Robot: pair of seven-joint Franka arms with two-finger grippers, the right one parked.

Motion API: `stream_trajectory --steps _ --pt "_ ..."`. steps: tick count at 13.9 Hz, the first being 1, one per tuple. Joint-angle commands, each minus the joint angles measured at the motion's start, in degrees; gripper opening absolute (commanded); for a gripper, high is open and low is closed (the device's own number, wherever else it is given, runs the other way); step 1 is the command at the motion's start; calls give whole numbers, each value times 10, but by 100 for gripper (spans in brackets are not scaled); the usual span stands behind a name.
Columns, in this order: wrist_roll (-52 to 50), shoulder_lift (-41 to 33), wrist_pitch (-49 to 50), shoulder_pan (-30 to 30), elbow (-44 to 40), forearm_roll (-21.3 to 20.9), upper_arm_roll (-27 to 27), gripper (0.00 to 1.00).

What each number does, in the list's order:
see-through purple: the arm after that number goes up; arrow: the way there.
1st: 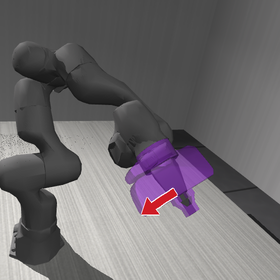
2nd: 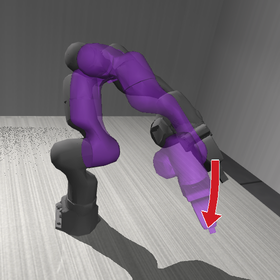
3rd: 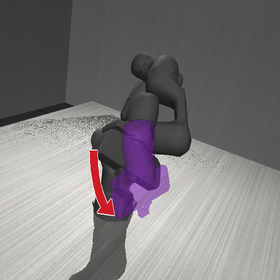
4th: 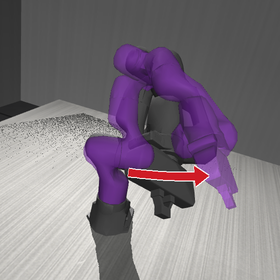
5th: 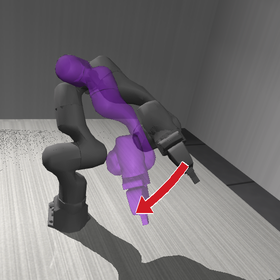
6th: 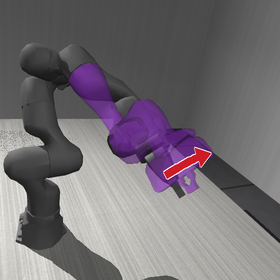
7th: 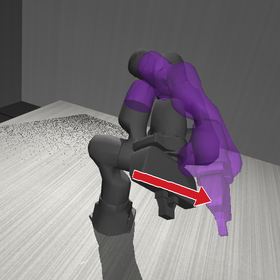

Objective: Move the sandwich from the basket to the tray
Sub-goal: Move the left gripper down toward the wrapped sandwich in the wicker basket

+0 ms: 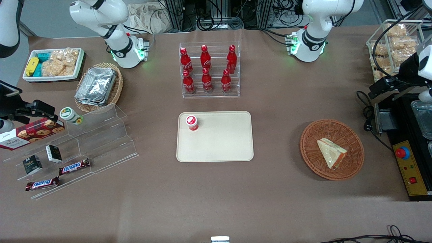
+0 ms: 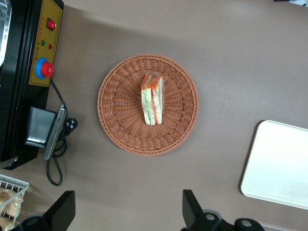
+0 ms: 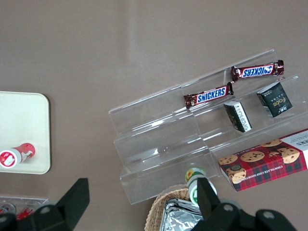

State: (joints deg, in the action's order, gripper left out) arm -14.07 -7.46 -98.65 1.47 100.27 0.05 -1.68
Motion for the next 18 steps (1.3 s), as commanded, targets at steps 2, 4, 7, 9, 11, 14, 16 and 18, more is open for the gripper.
stream_trajectory --steps 2,4,7,9,11,14,16,18 --pt "1 10 33 15 -25 7 -6 100" --pt "-3 21 29 14 -38 6 -6 100" --pt "-5 62 25 24 -39 30 -2 100" --pt "-7 103 -24 23 -27 30 -3 100" --pt "-7 142 -67 24 -16 33 -3 100" --pt "-7 188 -148 25 22 36 -3 100" --pt "-6 214 -224 25 54 57 -3 100" --pt "-6 240 -281 25 75 57 -3 100"
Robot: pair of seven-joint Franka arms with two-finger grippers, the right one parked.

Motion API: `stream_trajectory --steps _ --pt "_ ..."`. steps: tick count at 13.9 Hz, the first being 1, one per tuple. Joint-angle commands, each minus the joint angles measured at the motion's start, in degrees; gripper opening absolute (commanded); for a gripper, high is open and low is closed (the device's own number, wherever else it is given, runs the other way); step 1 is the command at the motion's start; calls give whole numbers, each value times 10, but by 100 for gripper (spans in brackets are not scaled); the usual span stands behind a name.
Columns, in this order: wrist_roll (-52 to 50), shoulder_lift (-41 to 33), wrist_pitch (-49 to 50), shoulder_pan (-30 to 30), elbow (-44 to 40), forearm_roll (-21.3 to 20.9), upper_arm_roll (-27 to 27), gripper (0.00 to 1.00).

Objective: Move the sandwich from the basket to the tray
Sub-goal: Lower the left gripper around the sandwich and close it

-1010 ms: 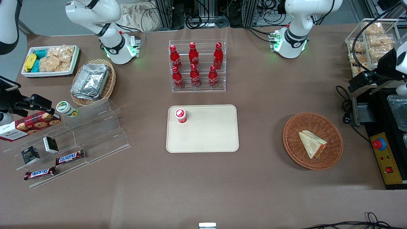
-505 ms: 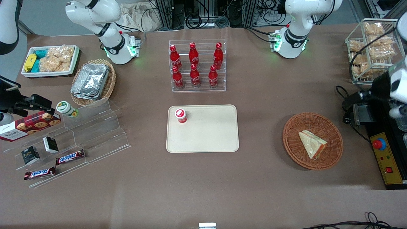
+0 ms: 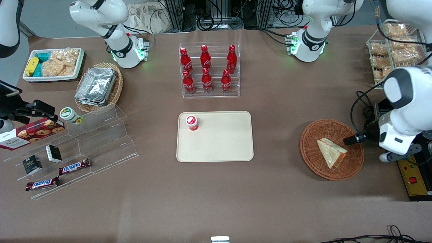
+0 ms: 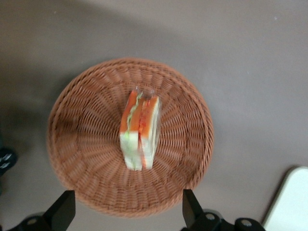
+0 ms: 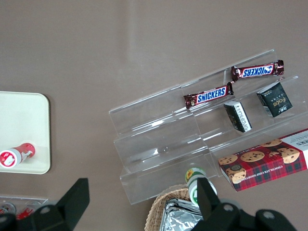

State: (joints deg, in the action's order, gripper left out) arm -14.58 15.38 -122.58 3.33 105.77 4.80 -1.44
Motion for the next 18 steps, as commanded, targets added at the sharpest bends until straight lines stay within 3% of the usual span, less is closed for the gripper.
stream_trajectory --steps 1,6,9,10,13,15,18 --pt "0 23 -66 7 27 10 -5 100" --pt "0 82 -204 12 64 13 -6 100" --pt "0 103 -268 11 88 40 -9 100" --pt "-2 103 -269 11 89 47 -9 89" --pt "-2 97 -267 9 87 68 -9 35" --pt "-1 77 -257 9 84 68 -9 8" --pt "5 14 -144 9 57 59 -8 2"
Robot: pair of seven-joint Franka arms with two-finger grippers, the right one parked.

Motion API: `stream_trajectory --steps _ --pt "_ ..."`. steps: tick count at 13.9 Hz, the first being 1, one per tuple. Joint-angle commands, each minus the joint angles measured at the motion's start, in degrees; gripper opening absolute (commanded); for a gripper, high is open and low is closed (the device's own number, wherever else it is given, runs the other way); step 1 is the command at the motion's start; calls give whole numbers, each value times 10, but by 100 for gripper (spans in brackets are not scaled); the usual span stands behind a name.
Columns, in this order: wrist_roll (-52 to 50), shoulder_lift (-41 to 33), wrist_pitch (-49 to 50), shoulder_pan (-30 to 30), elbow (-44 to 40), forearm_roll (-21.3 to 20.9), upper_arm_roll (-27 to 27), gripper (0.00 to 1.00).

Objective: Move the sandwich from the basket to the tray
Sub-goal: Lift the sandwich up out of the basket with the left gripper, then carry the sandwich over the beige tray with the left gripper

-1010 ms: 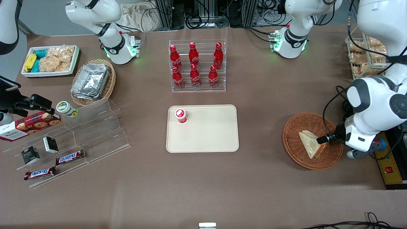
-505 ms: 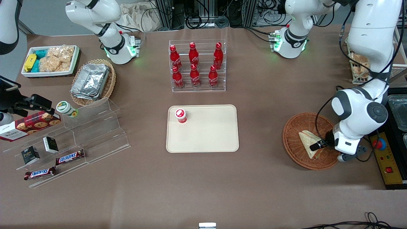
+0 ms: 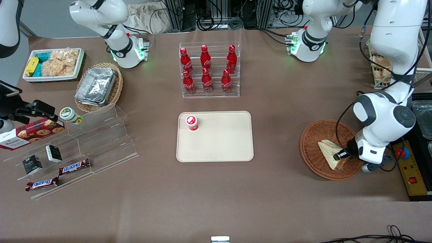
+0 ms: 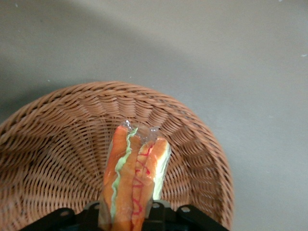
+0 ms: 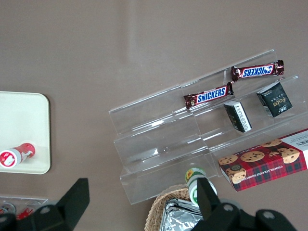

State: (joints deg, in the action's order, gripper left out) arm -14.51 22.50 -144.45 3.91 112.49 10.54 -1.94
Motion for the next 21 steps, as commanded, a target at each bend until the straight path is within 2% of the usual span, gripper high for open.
stream_trajectory --steps 1,3,6,10,12,16,19,21 --pt "12 -81 126 4 -23 -3 -2 2" --pt "53 -127 223 5 -56 -4 1 1" --pt "53 -191 387 3 -120 -60 -3 0" --pt "34 -235 534 -4 -196 -65 -32 0" --pt "-45 -255 558 -4 -206 -76 -82 0" --pt "-239 -247 557 -4 -217 -104 -229 0" --pt "-335 -200 496 -5 -206 -112 -307 0" --pt "-381 -132 441 -20 -201 -132 -338 0"
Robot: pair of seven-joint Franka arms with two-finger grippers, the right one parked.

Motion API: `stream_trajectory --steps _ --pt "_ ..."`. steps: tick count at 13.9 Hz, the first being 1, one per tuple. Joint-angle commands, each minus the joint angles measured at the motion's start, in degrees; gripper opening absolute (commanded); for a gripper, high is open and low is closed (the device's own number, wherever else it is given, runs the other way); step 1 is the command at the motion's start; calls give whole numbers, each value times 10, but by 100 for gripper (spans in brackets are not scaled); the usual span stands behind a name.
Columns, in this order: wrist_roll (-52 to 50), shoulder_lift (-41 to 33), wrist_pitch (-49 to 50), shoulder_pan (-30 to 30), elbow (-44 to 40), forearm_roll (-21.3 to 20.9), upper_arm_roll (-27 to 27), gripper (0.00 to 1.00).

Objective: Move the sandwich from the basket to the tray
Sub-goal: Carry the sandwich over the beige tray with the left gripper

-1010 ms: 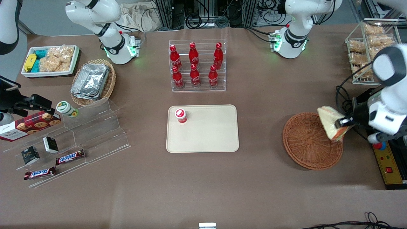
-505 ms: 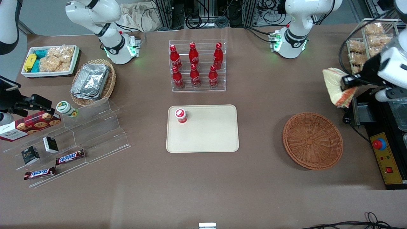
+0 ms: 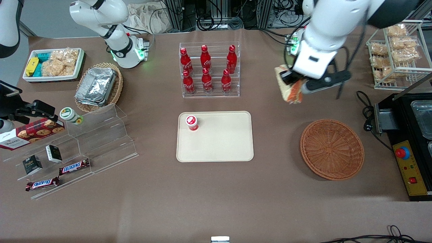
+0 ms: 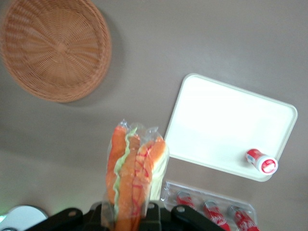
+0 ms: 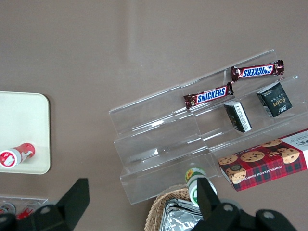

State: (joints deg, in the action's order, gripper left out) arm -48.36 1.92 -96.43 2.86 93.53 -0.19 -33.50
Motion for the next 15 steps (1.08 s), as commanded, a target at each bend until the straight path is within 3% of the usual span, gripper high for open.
stream_trajectory --steps 1,8,15 --pt "-82 117 -67 -34 -12 -51 -23 0" --pt "-244 328 -237 -116 -7 -220 -21 0" --pt "-272 413 -314 -126 -7 -303 -1 1"
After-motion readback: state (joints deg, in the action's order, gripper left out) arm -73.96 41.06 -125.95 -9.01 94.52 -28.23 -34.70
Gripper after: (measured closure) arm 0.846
